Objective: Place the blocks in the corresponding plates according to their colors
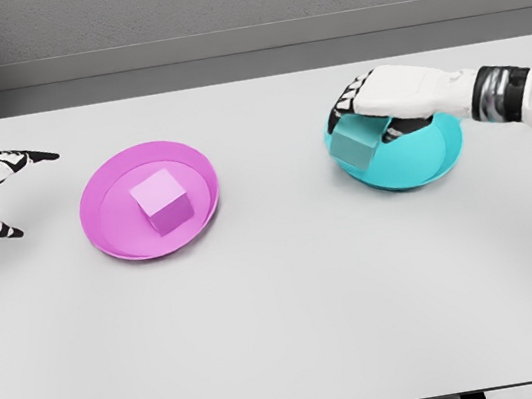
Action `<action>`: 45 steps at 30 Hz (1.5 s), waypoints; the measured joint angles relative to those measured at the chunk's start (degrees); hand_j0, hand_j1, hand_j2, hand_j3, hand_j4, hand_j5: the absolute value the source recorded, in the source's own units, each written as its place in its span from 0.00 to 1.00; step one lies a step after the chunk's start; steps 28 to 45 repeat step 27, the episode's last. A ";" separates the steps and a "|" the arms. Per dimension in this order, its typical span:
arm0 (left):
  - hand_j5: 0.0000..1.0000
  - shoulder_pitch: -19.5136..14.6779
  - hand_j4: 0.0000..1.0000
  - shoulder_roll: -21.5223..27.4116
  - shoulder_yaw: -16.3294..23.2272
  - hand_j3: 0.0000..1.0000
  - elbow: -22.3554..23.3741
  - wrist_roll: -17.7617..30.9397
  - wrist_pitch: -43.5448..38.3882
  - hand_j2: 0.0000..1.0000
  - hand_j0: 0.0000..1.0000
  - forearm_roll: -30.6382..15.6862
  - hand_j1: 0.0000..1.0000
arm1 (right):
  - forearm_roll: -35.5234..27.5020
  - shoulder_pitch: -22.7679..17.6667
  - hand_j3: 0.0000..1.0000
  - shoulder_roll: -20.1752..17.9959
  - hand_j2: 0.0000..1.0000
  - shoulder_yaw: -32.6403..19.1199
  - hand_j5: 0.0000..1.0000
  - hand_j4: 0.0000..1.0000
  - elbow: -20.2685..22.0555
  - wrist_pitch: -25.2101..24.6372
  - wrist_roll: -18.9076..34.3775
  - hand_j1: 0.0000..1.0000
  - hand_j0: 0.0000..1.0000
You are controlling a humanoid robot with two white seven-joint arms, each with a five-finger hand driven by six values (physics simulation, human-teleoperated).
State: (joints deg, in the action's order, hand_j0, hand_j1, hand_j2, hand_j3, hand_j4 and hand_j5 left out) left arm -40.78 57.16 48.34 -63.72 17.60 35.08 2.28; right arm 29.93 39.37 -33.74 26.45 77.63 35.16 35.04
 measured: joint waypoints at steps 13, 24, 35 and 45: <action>1.00 0.44 1.00 0.01 0.08 1.00 0.26 0.08 0.00 1.00 1.00 0.13 1.00 | -0.28 1.14 1.00 -0.04 1.00 -4.62 1.00 1.00 -11.77 0.02 -0.01 1.00 1.00; 1.00 1.41 1.00 -0.11 0.17 1.00 0.31 0.01 0.00 1.00 1.00 0.12 1.00 | -3.11 -7.91 1.00 -11.96 1.00 -19.02 1.00 1.00 -11.06 0.01 -0.01 1.00 1.00; 1.00 1.49 1.00 -0.10 0.25 1.00 0.36 -0.01 0.00 1.00 1.00 0.09 1.00 | -3.60 -7.38 1.00 -12.32 1.00 -16.38 1.00 1.00 -8.58 0.00 -0.01 1.00 1.00; 1.00 1.49 1.00 -0.10 0.25 1.00 0.36 -0.01 0.00 1.00 1.00 0.09 1.00 | -3.60 -7.38 1.00 -12.32 1.00 -16.38 1.00 1.00 -8.58 0.00 -0.01 1.00 1.00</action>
